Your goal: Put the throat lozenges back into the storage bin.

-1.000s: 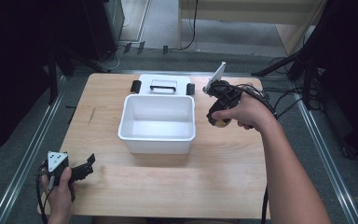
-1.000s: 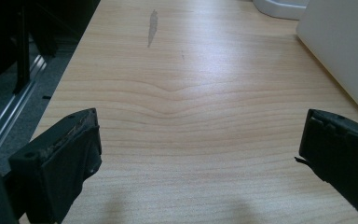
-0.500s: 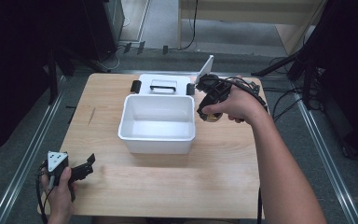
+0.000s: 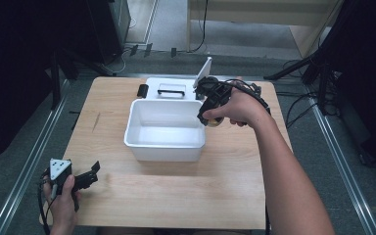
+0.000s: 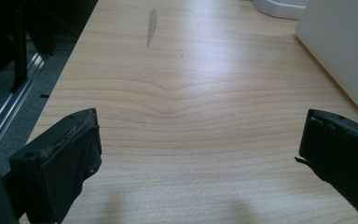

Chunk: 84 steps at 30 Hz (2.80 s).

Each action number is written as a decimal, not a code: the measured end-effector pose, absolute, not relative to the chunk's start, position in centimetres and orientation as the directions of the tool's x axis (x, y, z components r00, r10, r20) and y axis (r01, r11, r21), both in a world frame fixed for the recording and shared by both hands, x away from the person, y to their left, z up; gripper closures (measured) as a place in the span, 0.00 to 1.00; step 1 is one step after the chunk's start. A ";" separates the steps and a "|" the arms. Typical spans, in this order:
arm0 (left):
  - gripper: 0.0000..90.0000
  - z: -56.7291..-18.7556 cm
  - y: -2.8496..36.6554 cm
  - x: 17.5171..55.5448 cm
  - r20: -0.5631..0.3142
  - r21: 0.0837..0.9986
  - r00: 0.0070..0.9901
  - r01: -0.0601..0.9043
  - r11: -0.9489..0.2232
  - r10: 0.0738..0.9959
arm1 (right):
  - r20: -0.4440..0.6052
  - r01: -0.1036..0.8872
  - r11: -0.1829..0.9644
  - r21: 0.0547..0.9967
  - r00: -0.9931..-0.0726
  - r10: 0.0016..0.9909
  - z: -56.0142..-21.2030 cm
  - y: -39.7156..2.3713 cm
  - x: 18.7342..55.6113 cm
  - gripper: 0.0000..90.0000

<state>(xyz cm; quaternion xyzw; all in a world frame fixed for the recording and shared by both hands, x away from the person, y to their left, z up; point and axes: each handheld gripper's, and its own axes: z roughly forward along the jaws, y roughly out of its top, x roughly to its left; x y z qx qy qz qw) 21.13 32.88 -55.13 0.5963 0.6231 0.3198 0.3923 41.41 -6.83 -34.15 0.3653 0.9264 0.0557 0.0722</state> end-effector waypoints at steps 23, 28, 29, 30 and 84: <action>0.00 -55.1 32.9 21.1 -0.110 0.865 0.023 0.495 0.084 0.994 | -0.090 0.578 0.798 0.168 -0.797 0.597 -35.7 -3.2 41.0 0.23; 0.00 -55.1 32.9 21.1 -0.111 0.866 0.023 0.493 0.085 0.994 | -0.073 0.562 0.808 0.177 -0.811 0.581 -36.2 -2.6 40.9 0.23; 0.00 -55.1 32.9 21.1 -0.111 0.865 0.023 0.495 0.085 0.994 | -0.071 0.563 0.807 0.178 -0.811 0.581 -36.2 -2.5 40.9 0.23; 0.00 -55.1 32.9 21.1 -0.111 0.865 0.024 0.495 0.085 0.994 | -0.070 0.556 0.811 0.180 -0.815 0.575 -36.3 -2.4 40.9 0.23; 0.00 -55.1 32.9 21.2 -0.113 0.866 0.023 0.492 0.087 0.993 | -0.011 0.495 0.855 0.154 -0.865 0.502 -42.1 -2.0 40.8 0.23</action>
